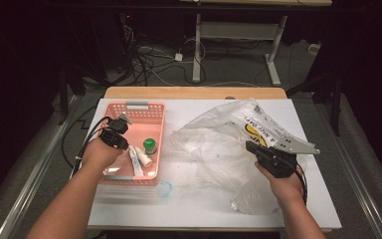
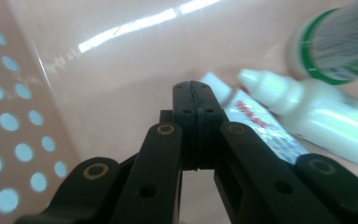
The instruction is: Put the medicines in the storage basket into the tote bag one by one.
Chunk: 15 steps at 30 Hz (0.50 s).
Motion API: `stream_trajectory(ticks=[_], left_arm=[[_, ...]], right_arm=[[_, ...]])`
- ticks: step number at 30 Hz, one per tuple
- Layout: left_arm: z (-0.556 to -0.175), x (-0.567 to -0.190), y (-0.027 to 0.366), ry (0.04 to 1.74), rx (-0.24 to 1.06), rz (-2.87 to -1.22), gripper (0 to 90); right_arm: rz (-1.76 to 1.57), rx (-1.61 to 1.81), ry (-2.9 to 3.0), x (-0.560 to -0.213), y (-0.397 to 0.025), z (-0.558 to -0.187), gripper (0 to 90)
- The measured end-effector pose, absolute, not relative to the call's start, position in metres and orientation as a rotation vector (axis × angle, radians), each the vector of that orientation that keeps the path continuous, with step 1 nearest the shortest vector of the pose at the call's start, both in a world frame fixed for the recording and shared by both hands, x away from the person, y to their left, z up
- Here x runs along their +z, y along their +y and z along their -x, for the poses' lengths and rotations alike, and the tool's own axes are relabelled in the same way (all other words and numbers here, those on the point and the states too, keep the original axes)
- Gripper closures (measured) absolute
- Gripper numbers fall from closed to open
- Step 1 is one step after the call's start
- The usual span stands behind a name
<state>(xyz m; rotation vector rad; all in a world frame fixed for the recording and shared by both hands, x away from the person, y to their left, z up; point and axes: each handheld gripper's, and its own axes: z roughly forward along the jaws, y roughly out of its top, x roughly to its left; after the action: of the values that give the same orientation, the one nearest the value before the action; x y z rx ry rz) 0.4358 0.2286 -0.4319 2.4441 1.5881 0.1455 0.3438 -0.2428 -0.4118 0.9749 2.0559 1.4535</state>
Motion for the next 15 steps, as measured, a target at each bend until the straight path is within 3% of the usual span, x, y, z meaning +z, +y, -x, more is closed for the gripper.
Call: stream_trajectory(ticks=[9,15], left_arm=[[-0.410,-0.431,0.201,1.300,-0.029,-2.551,87.4],[-0.413,-0.433,0.199,1.306,-0.048,-2.549,87.3]], right_arm=[[-0.965,1.458,2.058,-0.411,-0.241,-0.342,90.0],[-0.967,1.456,2.062,-0.412,-0.241,-0.343,90.0]])
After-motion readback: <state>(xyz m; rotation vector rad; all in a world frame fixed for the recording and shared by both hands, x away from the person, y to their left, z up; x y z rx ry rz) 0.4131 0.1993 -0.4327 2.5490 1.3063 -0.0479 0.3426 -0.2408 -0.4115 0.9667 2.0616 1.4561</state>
